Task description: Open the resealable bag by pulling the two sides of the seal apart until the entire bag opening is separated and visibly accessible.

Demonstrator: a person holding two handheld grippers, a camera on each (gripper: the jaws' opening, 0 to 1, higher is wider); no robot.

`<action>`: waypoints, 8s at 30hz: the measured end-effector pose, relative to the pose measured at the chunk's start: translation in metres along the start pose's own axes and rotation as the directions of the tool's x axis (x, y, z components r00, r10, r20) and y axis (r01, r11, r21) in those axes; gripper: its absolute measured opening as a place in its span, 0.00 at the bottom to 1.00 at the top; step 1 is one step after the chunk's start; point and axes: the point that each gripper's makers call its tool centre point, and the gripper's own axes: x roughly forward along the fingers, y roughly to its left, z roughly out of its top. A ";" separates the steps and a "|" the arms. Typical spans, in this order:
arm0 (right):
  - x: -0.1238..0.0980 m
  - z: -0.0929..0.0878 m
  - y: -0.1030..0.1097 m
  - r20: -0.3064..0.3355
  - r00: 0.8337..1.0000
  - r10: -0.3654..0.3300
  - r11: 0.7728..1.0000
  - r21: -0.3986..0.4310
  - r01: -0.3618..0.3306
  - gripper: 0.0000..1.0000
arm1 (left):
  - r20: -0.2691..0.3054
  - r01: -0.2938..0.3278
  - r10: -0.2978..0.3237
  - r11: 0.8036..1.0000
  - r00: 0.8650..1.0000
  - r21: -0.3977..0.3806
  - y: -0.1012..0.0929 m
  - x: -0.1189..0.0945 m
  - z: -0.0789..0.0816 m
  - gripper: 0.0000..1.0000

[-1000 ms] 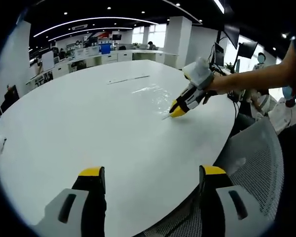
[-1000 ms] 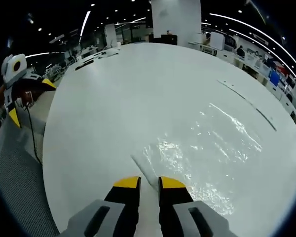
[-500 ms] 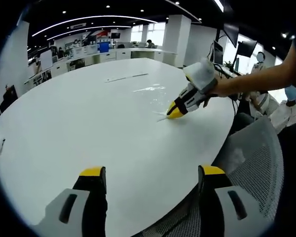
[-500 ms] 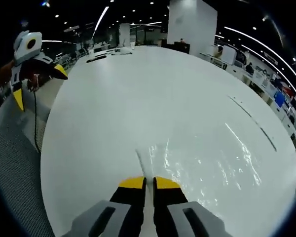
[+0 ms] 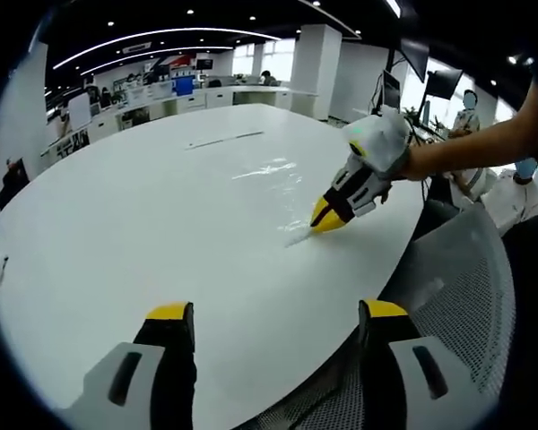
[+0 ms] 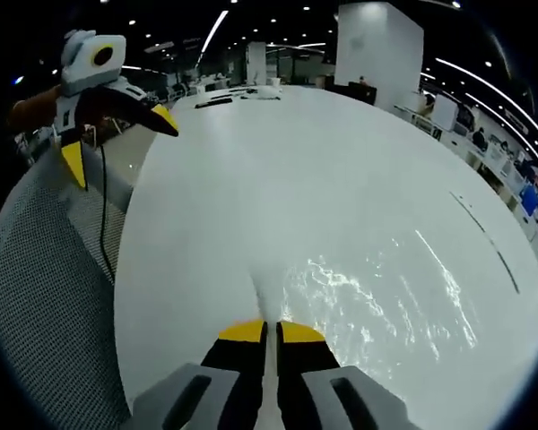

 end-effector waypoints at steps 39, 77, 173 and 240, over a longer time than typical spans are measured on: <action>-0.026 0.029 0.114 0.103 0.975 0.196 0.975 0.082 -0.205 0.00 | -0.028 0.206 -0.205 0.949 0.978 0.237 -0.058 0.027 0.003 0.52; -0.026 0.027 0.134 0.066 0.970 0.233 0.972 0.011 -0.234 0.00 | -0.289 0.353 -0.207 0.458 0.935 0.816 -0.110 0.041 -0.023 0.03; -0.025 0.021 0.136 -0.037 0.990 0.135 0.956 -0.256 -0.140 0.00 | -0.324 0.403 -0.239 0.514 0.915 0.758 -0.106 0.032 -0.030 0.00; -0.050 -0.033 0.121 -0.093 0.993 0.073 0.985 -0.151 -0.086 0.00 | -0.352 0.404 -0.202 0.541 0.914 0.738 -0.092 0.025 -0.042 0.00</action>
